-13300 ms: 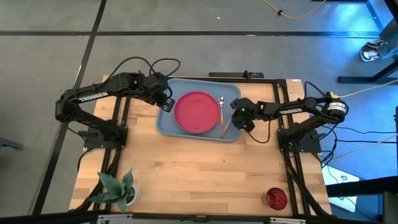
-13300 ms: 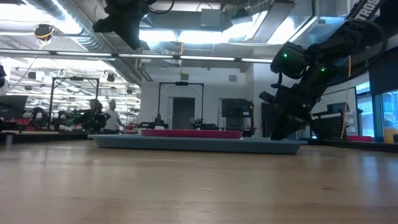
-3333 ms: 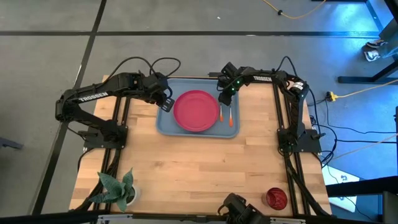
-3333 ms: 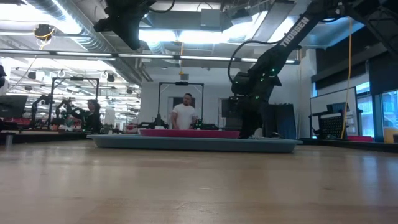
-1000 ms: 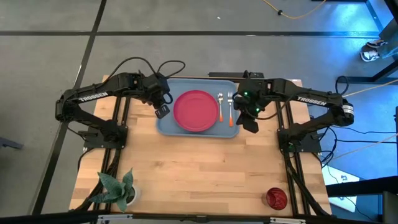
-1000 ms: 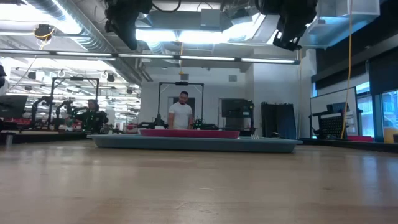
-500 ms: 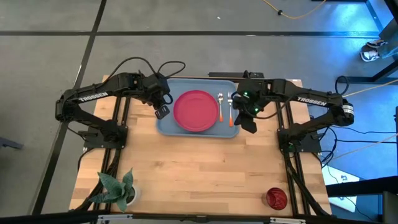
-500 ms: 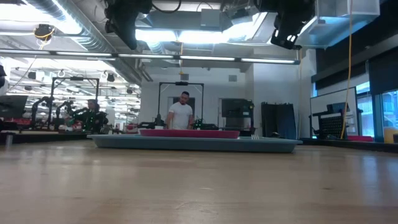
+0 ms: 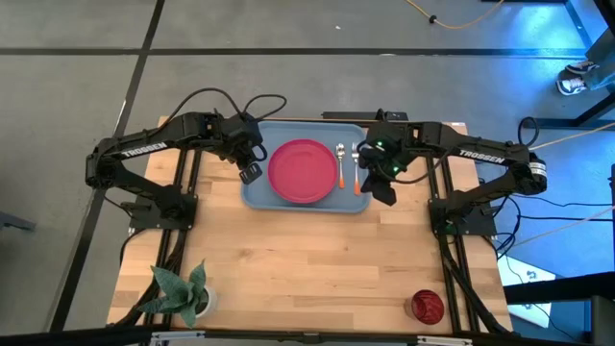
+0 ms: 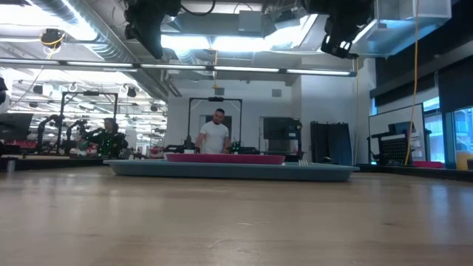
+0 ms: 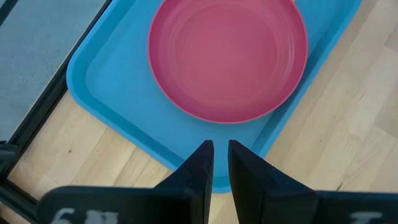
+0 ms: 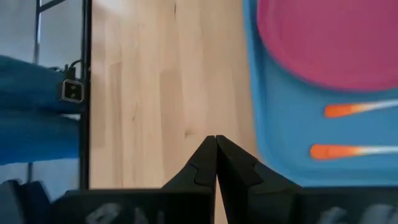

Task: Pick and place plate/cup/fork/spoon on tray
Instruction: Put the red glass on the blue serving tray at the top left of the pink plate

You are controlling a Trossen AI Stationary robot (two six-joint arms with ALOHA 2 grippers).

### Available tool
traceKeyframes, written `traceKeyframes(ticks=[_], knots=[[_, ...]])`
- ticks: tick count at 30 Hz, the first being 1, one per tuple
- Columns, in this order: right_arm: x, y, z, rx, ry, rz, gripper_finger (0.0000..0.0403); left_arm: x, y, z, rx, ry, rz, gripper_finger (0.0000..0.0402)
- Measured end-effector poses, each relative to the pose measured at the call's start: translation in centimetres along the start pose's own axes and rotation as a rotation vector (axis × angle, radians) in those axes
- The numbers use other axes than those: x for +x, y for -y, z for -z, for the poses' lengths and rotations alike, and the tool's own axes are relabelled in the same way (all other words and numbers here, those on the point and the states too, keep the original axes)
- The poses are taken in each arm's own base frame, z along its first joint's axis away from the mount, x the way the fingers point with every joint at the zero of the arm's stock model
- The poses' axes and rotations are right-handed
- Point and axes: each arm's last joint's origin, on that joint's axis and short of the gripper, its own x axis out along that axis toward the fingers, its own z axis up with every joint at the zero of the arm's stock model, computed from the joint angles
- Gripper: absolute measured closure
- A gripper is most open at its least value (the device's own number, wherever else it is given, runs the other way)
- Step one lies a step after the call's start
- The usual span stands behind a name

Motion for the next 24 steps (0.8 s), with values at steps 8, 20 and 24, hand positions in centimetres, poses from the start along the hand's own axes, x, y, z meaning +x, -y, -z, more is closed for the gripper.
traceKeyframes(ticks=[8,20,24], knots=[[0.0,-0.1,-0.3,-0.069,0.031,-0.027,0.0398,0.0,0.0,0.0,0.000,0.000,0.000,0.0360],[2.2,0.4,-0.9,0.026,-0.028,-0.061,0.0358,0.0,0.0,0.0,-0.001,0.000,0.000,0.0360],[3.5,0.0,-1.0,-0.074,-0.065,-0.138,0.0331,0.0,0.0,0.0,-0.001,-0.001,0.001,0.0360]])
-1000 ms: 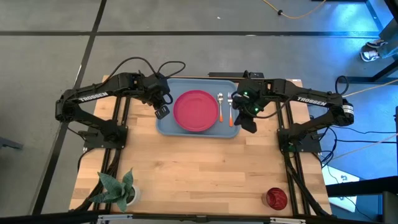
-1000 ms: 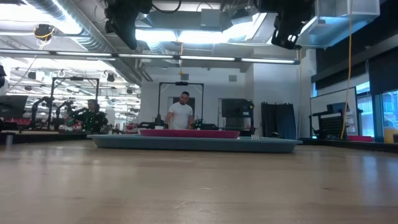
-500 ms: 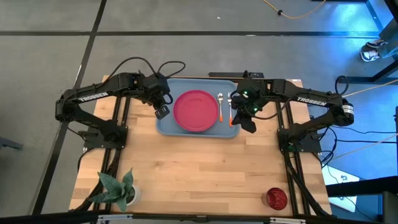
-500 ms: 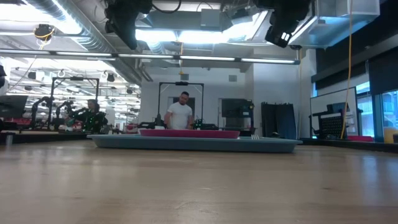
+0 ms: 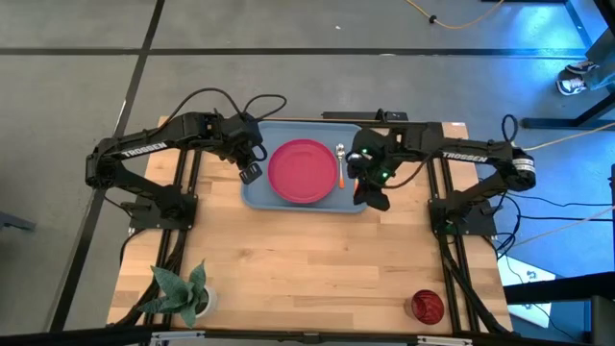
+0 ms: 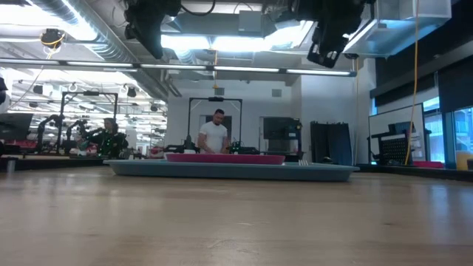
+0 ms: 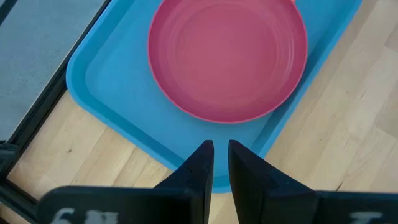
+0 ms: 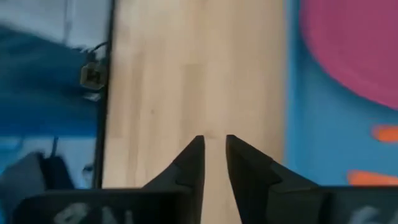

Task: Pick and place plate/cup/fork/spoon on tray
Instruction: Put the red glass on the blue serving tray at the top left of the pink plate

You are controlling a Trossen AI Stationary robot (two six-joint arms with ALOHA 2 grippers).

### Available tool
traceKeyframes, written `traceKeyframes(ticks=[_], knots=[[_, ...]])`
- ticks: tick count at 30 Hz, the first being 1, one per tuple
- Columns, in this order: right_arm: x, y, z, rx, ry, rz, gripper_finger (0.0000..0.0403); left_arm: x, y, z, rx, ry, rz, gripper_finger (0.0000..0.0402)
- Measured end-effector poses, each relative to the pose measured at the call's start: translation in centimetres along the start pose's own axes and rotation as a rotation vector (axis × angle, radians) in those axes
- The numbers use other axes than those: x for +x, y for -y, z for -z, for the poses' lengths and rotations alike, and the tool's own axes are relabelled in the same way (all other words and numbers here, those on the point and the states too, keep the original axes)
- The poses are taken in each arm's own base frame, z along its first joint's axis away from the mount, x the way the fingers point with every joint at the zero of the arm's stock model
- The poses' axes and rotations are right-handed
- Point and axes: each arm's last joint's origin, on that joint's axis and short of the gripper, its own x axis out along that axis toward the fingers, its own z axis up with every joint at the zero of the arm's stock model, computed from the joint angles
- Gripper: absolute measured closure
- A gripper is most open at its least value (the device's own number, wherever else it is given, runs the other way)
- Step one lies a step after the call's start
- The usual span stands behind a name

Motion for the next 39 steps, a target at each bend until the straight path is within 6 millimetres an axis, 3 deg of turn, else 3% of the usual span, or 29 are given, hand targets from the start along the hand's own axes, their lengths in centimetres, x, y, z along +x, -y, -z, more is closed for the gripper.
traceKeyframes(ticks=[3,7,14,22,30,39], knots=[[0.3,-0.8,0.1,-0.062,-0.010,-0.118,0.0328,0.0,0.0,0.0,0.000,0.000,0.000,0.0360],[0.1,-2.1,1.3,-0.018,-0.105,-0.202,0.0329,0.0,0.0,0.0,0.000,-0.001,0.000,0.0360],[0.6,-6.2,4.9,0.026,-0.445,-0.197,0.0330,0.0,0.0,0.0,0.001,-0.005,0.002,0.0360],[2.5,-11.6,7.5,-0.080,-0.615,-0.118,0.0330,0.0,0.0,0.0,0.001,-0.004,0.002,0.0360],[4.1,-15.7,8.8,-0.068,-0.572,-0.050,0.0330,0.0,0.0,0.0,0.006,-0.004,0.002,0.0360],[4.7,-18.4,10.6,0.011,-0.547,0.024,0.0330,0.0,0.0,0.0,0.010,-0.004,0.002,0.0360]])
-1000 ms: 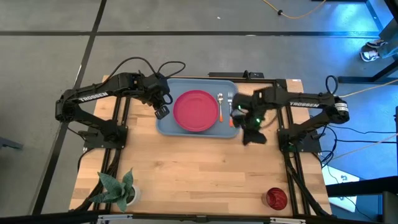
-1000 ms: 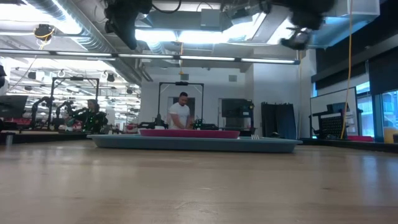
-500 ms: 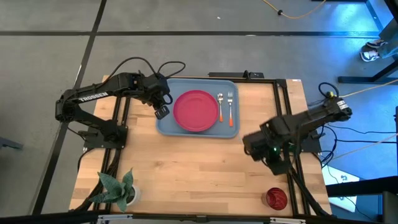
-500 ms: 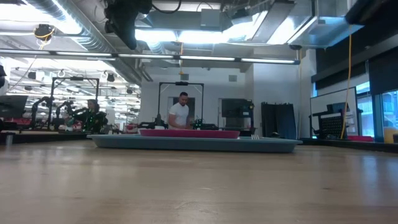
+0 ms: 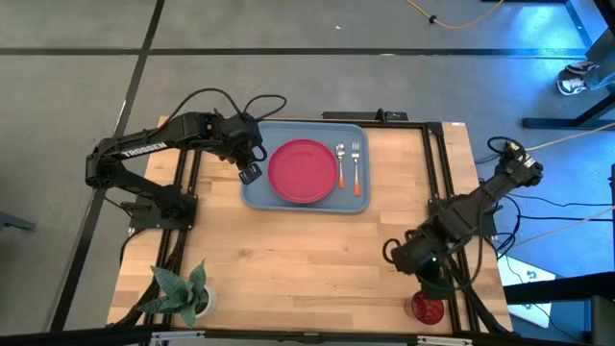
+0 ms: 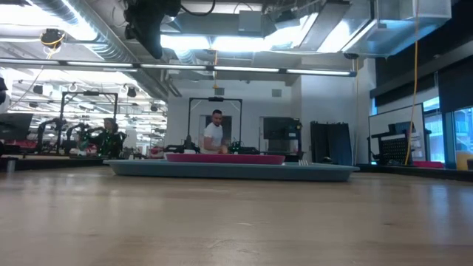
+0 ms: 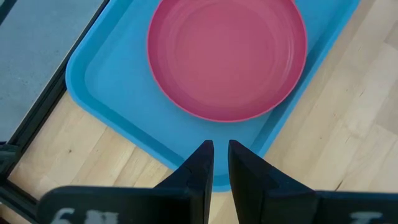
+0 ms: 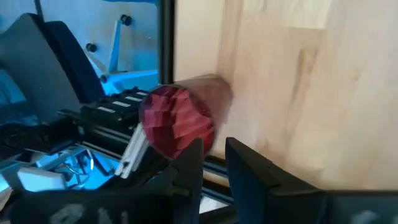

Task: Pick and place plate/cup/fork/spoon on tray
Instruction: Put the red glass on the blue serving tray at the top left of the pink plate

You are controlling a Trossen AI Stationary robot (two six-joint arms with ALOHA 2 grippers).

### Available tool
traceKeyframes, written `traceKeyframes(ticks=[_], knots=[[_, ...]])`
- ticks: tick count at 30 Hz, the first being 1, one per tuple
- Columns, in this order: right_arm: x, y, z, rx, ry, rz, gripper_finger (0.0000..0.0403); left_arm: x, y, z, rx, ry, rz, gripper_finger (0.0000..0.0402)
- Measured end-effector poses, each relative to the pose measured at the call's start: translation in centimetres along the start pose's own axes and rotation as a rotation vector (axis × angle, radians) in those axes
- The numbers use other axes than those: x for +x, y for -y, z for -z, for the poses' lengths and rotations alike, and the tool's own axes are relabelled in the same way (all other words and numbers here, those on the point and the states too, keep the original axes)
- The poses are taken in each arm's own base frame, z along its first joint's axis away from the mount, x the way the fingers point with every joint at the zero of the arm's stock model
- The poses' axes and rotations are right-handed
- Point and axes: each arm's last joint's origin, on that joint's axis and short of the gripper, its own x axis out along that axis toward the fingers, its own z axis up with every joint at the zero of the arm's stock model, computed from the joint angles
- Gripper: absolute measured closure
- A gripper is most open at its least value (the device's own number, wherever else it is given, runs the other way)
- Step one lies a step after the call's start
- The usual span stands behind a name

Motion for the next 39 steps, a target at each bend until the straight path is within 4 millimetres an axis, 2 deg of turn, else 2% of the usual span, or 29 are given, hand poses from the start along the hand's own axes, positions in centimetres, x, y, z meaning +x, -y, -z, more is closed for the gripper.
traceKeyframes(ticks=[7,22,35,39], knots=[[1.5,-1.2,0.2,0.022,-0.004,0.058,0.0330,0.0,0.0,0.0,0.001,0.000,0.000,0.0360],[5.6,-2.2,-0.7,-0.022,-0.103,0.156,0.0330,0.0,0.0,0.0,0.052,0.002,-0.003,0.0360],[6.4,-2.5,-1.1,-0.036,-0.092,0.143,0.0330,0.0,0.0,0.0,0.052,0.002,-0.003,0.0360],[7.2,-2.3,-0.9,-0.034,-0.113,0.134,0.0330,0.0,0.0,0.0,0.052,0.002,-0.003,0.0360]])
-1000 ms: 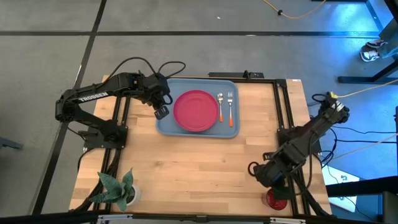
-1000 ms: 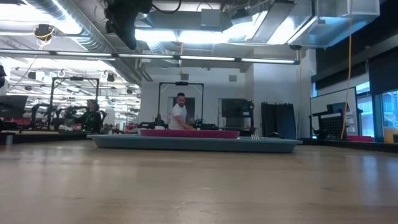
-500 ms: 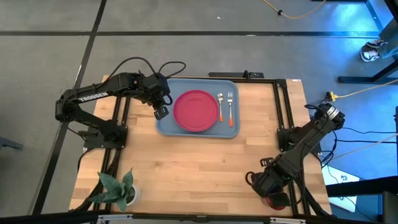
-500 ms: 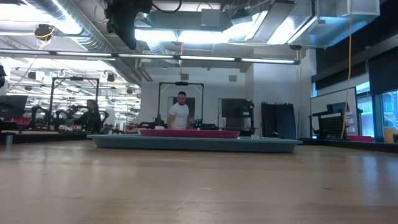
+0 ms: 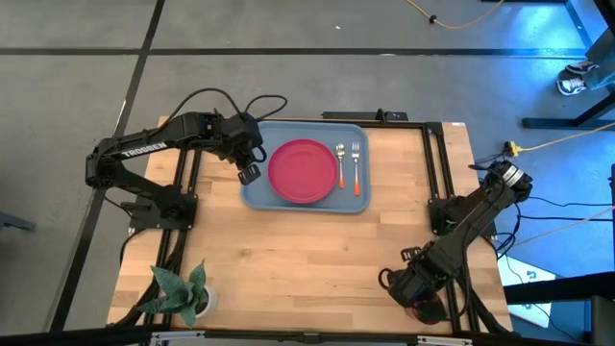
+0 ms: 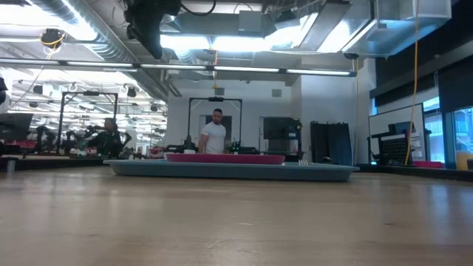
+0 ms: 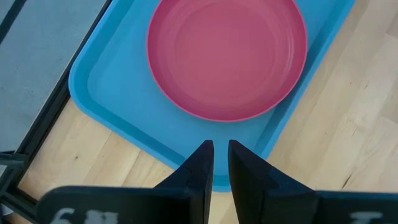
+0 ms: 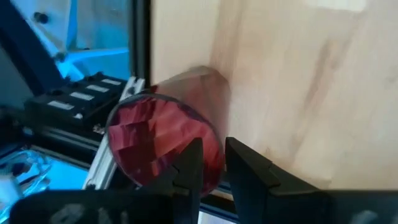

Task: Pick and place plate/cup/fork/spoon on tray
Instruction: Put the red glass on the blue serving tray at the top left of the pink plate

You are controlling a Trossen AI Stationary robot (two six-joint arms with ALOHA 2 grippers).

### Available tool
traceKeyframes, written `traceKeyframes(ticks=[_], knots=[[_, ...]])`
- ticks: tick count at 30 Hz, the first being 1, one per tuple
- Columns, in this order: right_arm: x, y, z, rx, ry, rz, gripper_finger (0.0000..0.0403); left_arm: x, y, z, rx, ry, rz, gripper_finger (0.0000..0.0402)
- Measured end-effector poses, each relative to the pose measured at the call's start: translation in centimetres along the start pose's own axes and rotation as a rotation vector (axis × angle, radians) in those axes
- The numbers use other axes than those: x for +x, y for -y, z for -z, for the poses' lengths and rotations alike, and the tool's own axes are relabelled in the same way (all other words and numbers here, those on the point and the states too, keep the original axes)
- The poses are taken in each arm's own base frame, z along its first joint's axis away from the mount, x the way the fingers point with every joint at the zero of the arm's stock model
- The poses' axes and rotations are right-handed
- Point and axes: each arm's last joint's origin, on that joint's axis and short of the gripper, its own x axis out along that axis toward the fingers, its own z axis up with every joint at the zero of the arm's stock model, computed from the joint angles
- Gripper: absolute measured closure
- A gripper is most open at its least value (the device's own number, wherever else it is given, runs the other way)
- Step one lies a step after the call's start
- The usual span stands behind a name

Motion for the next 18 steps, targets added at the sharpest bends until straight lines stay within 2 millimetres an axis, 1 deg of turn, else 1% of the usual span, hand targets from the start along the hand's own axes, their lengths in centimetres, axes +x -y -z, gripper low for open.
traceKeyframes(ticks=[4,7,11,15,18], knots=[[1.1,0.3,0.2,0.003,-0.051,-0.036,0.0330,0.0,0.0,0.0,0.000,0.000,-0.001,0.0360],[1.4,0.6,0.4,0.005,-0.071,-0.047,0.0330,0.0,0.0,0.0,0.000,-0.002,-0.001,0.0360],[2.1,1.1,0.5,0.009,-0.067,0.006,0.0330,0.0,0.0,0.0,0.000,-0.002,-0.001,0.0360],[2.9,1.5,0.6,0.017,-0.073,0.013,0.0330,0.0,0.0,0.0,0.000,-0.004,-0.001,0.0360],[3.0,1.6,0.6,0.016,-0.073,0.012,0.0330,0.0,0.0,0.0,0.000,-0.004,-0.001,0.0360]])
